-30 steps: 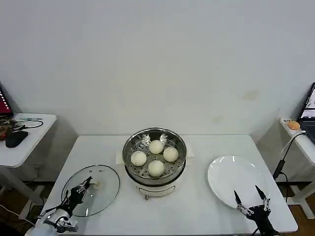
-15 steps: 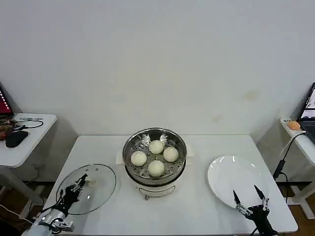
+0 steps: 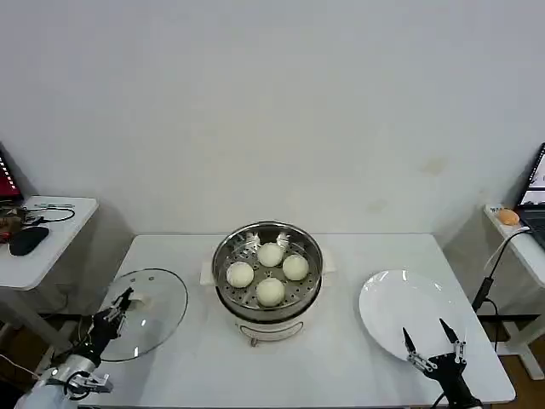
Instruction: Take steamed baozi put them in steamer then cover it.
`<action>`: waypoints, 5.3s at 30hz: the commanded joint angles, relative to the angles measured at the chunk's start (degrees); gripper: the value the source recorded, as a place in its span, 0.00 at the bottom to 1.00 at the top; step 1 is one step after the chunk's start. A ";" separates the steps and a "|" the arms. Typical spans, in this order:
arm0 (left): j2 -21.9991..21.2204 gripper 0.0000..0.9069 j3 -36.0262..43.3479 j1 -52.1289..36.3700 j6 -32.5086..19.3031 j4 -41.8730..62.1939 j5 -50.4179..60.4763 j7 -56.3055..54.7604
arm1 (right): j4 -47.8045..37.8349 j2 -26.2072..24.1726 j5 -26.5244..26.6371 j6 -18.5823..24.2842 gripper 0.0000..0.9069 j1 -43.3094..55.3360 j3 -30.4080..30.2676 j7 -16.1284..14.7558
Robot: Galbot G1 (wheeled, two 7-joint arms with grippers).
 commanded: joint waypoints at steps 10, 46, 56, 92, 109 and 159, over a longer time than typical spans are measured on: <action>3.32 0.00 -4.90 0.38 5.74 -11.62 -0.89 8.40 | 1.00 -0.18 -0.02 0.21 1.00 -0.79 0.21 -0.03; 10.25 0.00 10.67 -9.77 24.82 -26.90 -5.56 16.66 | 2.16 0.06 -1.12 0.69 1.00 -2.01 0.13 -0.38; 11.21 0.00 18.67 -14.17 30.92 -27.34 -7.70 17.23 | 2.11 0.69 -1.97 0.70 1.00 -1.88 -0.32 -0.52; 9.64 0.00 35.41 -31.36 31.72 -24.27 -7.15 17.08 | 2.07 2.02 -2.94 0.44 1.00 -1.56 0.11 -0.74; 7.24 0.00 44.14 -37.46 34.67 -23.11 -8.39 17.96 | 2.18 2.75 -3.68 0.16 1.00 -1.43 0.44 -0.69; -1.55 0.00 54.91 -46.05 45.05 -21.66 -5.82 20.27 | 3.08 3.76 -5.05 0.05 1.00 -1.83 1.80 -1.04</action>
